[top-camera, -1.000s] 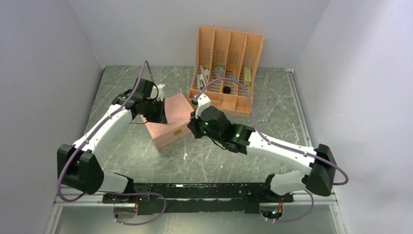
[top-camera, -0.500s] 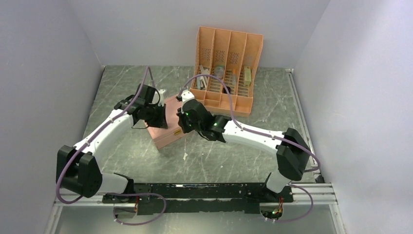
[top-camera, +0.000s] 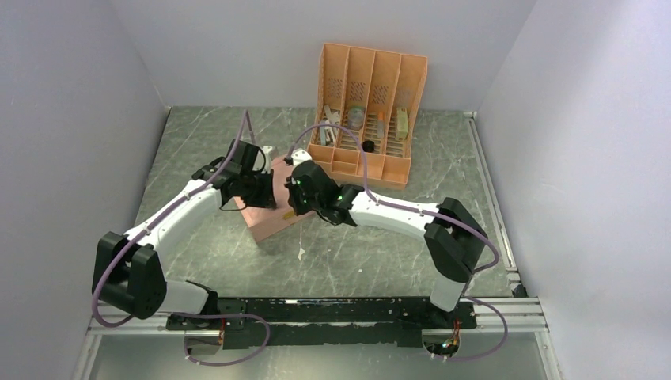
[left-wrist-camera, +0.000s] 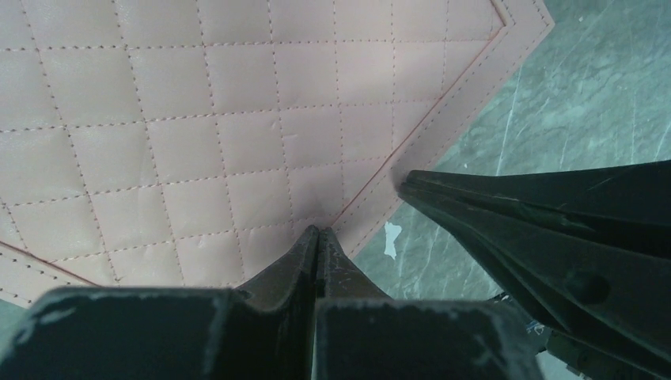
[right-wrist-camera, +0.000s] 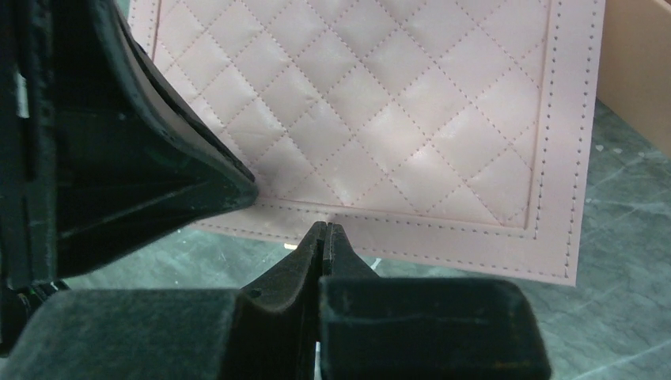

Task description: Organize the mixed jewelry

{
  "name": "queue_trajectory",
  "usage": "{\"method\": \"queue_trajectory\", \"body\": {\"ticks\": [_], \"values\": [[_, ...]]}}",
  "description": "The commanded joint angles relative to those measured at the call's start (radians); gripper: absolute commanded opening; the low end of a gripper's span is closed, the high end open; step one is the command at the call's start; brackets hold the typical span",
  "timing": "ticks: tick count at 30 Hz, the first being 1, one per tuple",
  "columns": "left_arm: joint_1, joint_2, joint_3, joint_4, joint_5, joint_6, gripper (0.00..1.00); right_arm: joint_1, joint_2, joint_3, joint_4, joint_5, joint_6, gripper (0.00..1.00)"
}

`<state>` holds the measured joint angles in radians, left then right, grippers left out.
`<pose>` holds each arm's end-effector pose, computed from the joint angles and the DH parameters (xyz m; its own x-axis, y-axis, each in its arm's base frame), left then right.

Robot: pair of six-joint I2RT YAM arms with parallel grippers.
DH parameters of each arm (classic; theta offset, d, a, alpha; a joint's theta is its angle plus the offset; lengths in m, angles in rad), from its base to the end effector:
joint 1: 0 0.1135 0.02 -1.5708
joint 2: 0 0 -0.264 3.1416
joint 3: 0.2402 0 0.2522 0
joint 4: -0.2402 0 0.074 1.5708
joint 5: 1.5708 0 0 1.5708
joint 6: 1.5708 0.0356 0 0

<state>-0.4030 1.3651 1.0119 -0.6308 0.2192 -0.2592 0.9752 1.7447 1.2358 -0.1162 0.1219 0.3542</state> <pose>0.2517 -0.1157 0.2529 -0.8669 0.0976 -0.4888 0.2807 0.9059 -0.3169 0.2266 0.3266 0.2426 -0.5737 -0.2329 -0.7852 -0.6049 0.7669 0.2145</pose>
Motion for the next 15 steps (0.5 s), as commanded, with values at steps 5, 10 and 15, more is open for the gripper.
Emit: {"method": "queue_trajectory", "body": {"ticks": [5,10,15], "values": [[-0.061,0.006,-0.077,0.040,-0.086,-0.101,0.05,-0.018,0.030,-0.027,0.059,-0.025,-0.001,0.00],[-0.107,-0.013,-0.133,0.055,-0.131,-0.167,0.05,-0.021,0.014,-0.092,0.071,-0.035,0.003,0.00],[-0.172,-0.066,-0.220,0.092,-0.187,-0.270,0.05,-0.020,-0.009,-0.207,0.111,-0.037,0.037,0.00]]}}
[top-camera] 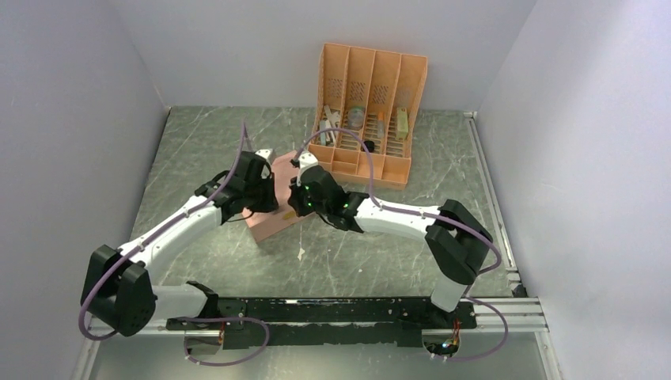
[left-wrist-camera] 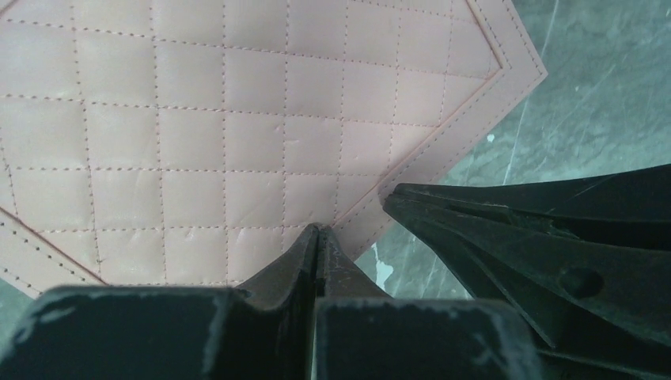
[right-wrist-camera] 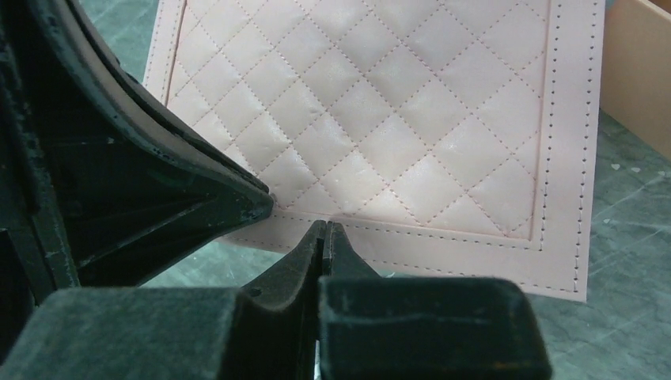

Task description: Organize the mixed jewelry

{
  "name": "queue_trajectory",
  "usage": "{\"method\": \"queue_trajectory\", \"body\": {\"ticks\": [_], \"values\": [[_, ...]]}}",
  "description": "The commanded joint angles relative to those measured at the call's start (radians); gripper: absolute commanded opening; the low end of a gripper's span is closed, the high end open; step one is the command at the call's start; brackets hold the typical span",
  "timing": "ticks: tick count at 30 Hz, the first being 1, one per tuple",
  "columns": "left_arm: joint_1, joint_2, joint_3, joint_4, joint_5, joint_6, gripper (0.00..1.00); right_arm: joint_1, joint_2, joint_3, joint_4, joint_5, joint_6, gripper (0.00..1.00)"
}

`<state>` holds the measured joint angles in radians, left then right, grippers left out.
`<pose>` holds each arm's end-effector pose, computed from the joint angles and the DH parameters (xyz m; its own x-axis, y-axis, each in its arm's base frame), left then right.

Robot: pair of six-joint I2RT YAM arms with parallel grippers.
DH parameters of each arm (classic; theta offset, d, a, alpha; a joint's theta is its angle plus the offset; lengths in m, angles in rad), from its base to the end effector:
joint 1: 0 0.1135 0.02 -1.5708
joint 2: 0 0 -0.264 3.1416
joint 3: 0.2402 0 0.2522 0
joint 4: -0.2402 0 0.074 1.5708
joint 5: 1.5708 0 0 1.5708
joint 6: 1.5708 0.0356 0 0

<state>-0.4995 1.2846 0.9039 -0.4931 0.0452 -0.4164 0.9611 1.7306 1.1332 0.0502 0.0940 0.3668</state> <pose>0.2323 -0.1286 0.2474 -0.8194 -0.0132 -0.5731 0.1887 0.9378 -0.2913 0.2271 0.3193 0.2290 -0.5544 -0.1701 -0.8147 -0.6122 0.7465 0.2607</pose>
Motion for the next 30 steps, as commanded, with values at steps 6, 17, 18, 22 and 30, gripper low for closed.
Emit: {"method": "queue_trajectory", "body": {"ticks": [6,17,18,22,30], "values": [[-0.147,-0.014,-0.245,0.038,-0.044,-0.228,0.05,-0.005,0.009,-0.245,0.026,-0.002,0.077,0.00],[-0.231,0.049,-0.393,0.144,-0.070,-0.337,0.05,-0.006,0.064,-0.380,0.106,0.000,0.151,0.00],[-0.238,0.050,-0.404,0.149,-0.077,-0.346,0.05,-0.006,0.064,-0.394,0.110,0.004,0.160,0.00],[-0.256,0.037,-0.444,0.152,-0.098,-0.383,0.05,-0.006,0.067,-0.438,0.133,0.020,0.199,0.00],[-0.261,0.026,-0.557,0.172,-0.099,-0.439,0.05,-0.006,0.100,-0.489,0.162,0.019,0.255,0.00]]}}
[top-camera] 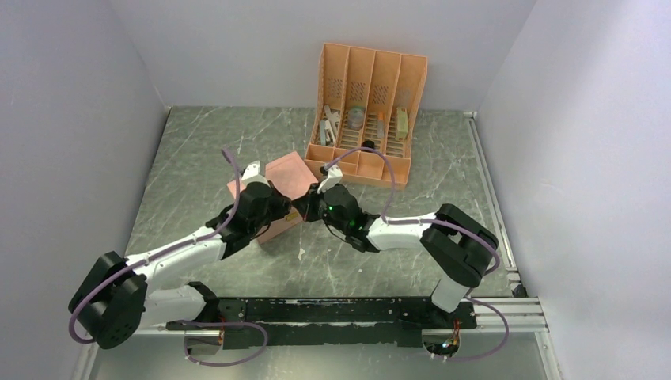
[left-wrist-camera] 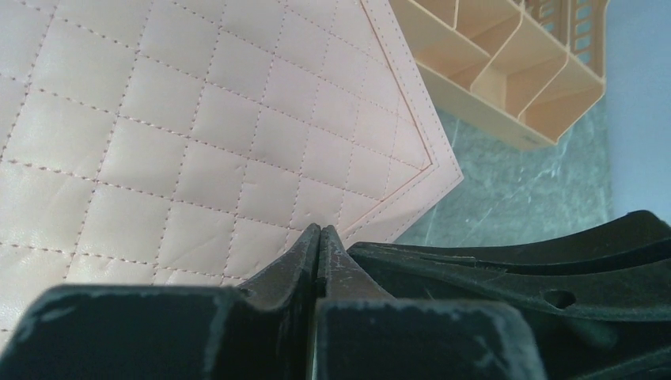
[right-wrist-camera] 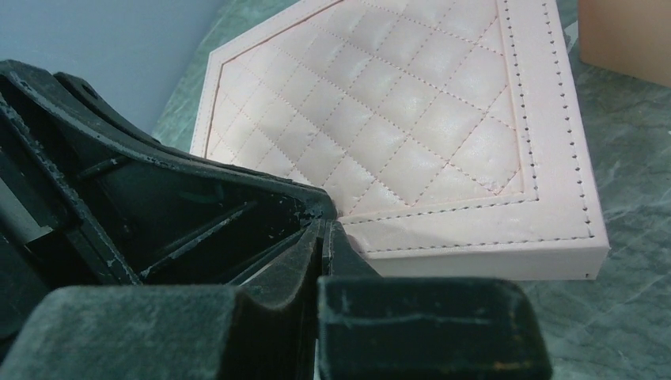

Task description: Organize the mixed jewelry

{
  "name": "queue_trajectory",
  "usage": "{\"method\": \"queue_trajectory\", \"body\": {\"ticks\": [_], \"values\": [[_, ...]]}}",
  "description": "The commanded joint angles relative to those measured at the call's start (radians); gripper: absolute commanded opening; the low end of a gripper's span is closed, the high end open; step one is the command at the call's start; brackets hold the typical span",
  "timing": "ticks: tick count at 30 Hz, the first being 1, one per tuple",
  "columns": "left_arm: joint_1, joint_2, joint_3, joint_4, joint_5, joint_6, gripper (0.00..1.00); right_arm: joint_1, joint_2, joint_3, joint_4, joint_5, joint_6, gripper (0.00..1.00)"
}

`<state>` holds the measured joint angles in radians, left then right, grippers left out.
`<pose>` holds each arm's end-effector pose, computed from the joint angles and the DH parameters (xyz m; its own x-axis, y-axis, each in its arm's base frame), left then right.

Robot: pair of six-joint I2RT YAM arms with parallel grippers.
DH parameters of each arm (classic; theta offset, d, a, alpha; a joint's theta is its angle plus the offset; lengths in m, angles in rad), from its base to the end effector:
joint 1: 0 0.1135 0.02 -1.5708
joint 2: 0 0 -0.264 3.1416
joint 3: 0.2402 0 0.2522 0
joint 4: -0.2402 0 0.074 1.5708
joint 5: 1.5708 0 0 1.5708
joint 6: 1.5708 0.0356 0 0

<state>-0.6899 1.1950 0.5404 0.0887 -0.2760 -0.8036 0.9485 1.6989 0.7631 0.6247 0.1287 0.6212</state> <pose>0.1954 -0.1487 0.1995 -0.6002 -0.4027 -0.6911 0.0042 0.8624 -0.5062 0.2085 0.2829 0.1803 -0.5726 0.1920 -0.7970 -0.4935 0.6956 0.5221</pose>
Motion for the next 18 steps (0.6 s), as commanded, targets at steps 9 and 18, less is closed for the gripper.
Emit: {"method": "queue_trajectory", "body": {"ticks": [9,18], "values": [[-0.072,0.010,-0.168,-0.489,0.210,-0.057,0.05,0.006,0.119,-0.087,-0.434,-0.026,-0.005,0.00],[-0.072,-0.026,0.014,-0.517,0.221,0.022,0.05,0.006,-0.003,0.017,-0.510,-0.045,-0.037,0.00]]}}
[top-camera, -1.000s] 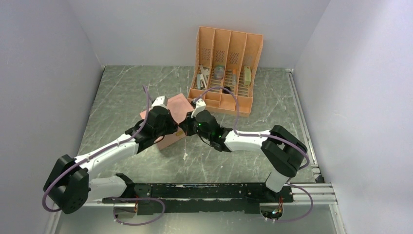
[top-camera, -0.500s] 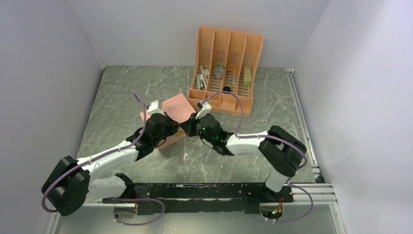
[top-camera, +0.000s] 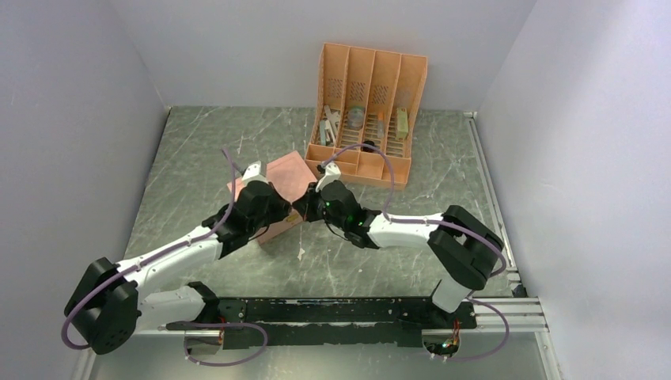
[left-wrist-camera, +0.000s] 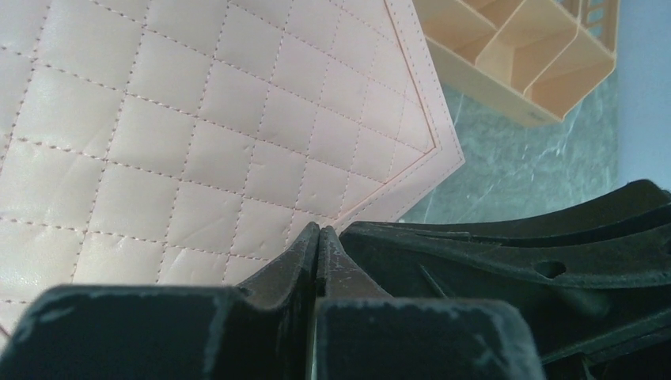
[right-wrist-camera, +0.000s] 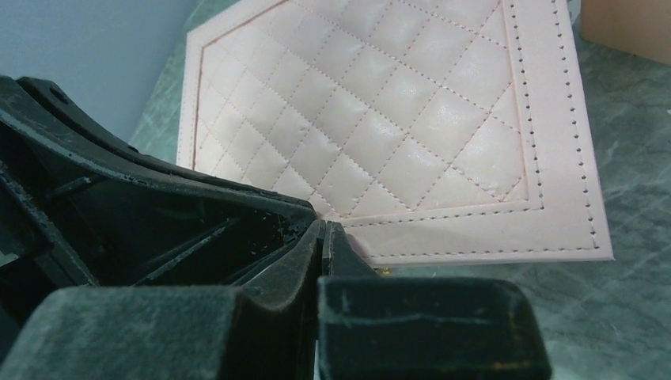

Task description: Organize the mixed jewelry

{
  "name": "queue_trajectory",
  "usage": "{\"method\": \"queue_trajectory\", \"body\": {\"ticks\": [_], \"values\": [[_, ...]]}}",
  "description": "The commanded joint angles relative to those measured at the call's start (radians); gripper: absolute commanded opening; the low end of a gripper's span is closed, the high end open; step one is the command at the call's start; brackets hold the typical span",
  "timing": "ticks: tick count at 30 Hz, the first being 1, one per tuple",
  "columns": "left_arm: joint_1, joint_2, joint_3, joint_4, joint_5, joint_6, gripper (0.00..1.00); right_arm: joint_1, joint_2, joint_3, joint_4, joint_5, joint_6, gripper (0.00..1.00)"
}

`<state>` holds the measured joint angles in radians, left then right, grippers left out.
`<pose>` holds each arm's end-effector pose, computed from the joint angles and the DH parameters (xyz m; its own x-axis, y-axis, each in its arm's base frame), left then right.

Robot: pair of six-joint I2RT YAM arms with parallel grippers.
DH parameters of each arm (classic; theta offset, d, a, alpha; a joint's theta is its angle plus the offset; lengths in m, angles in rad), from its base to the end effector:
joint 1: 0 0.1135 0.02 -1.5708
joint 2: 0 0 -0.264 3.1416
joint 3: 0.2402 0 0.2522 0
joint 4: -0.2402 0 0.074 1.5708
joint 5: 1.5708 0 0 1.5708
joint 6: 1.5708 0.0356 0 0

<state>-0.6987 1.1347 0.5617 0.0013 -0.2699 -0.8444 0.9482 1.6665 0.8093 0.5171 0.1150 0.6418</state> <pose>0.1883 -0.1458 0.2118 -0.6103 -0.4283 -0.6664 -0.0120 0.8461 -0.5329 0.2098 0.2852 0.1939 -0.6012 0.1823 -0.7781 -0.4794 0.6966 0.5337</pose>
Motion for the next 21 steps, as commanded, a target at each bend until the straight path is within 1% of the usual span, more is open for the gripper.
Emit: {"method": "queue_trajectory", "body": {"ticks": [1,6,12,21], "values": [[-0.064,0.033,0.016,-0.435,0.212,0.074,0.05,0.007,0.018,-0.016,-0.409,-0.027,-0.065,0.00],[-0.064,0.047,0.145,-0.496,0.145,0.134,0.05,0.005,-0.020,0.058,-0.452,0.010,-0.103,0.00],[-0.061,0.073,0.257,-0.540,0.053,0.200,0.05,-0.009,-0.029,0.143,-0.481,0.028,-0.126,0.00],[-0.057,0.071,0.380,-0.568,0.036,0.248,0.05,-0.019,-0.062,0.214,-0.508,0.032,-0.146,0.00]]}}
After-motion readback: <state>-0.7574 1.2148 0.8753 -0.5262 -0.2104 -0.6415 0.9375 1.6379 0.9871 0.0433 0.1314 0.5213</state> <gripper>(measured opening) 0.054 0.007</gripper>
